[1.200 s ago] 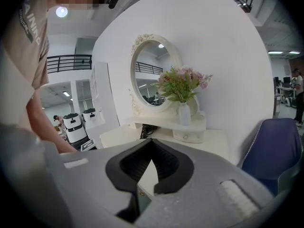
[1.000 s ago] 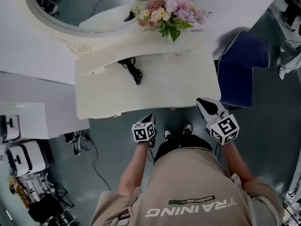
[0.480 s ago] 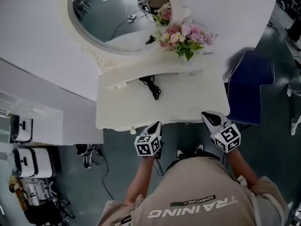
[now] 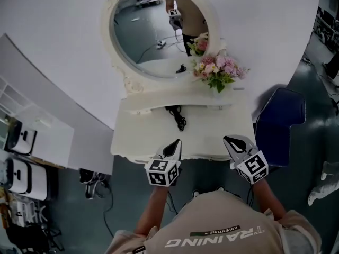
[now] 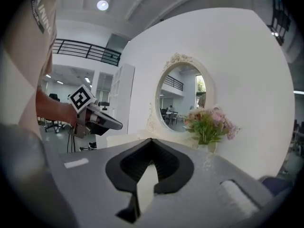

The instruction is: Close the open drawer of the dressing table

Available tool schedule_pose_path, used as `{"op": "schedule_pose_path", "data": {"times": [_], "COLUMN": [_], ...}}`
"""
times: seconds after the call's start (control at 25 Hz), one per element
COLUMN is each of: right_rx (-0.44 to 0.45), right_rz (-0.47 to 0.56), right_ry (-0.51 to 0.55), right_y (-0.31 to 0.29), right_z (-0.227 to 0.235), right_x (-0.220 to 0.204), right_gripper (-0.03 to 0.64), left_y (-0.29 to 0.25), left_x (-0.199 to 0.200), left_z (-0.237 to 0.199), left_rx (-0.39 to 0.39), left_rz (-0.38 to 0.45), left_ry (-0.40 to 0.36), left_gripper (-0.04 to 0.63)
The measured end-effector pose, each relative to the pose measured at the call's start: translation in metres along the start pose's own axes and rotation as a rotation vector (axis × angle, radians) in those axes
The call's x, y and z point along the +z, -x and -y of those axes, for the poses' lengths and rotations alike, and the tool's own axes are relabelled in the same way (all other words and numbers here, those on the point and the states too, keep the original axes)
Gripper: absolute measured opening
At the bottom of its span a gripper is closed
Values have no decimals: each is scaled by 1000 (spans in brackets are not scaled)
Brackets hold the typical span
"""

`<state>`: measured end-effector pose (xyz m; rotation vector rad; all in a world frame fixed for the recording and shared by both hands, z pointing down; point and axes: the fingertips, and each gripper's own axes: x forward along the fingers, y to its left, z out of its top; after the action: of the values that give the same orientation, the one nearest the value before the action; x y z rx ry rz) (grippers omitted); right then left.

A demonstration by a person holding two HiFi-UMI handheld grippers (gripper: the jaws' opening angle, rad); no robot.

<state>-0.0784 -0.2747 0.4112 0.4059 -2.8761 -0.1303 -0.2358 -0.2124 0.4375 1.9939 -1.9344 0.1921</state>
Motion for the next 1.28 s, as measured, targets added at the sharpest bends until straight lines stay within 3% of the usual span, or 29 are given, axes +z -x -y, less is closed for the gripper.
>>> {"op": "schedule_pose_path", "data": {"times": [0.28, 0.64, 0.88, 1.28], "right_rx": [-5, -175, -182, -196], "right_rz": [55, 189, 166, 123], "right_ry": [79, 84, 42, 15], "right_y": [13, 32, 35, 41], "right_z": [-5, 20, 9, 0], "right_x": [52, 94, 82, 64], "right_gripper": [3, 2, 2, 2], "left_y": [15, 39, 44, 46], "left_x": [39, 96, 99, 73], "left_z": [1, 19, 21, 19], "left_rx": [0, 12, 19, 23], "left_rz": [110, 272, 296, 256], "left_ry": [-6, -110, -128, -130], "left_gripper": [18, 18, 18, 18]}}
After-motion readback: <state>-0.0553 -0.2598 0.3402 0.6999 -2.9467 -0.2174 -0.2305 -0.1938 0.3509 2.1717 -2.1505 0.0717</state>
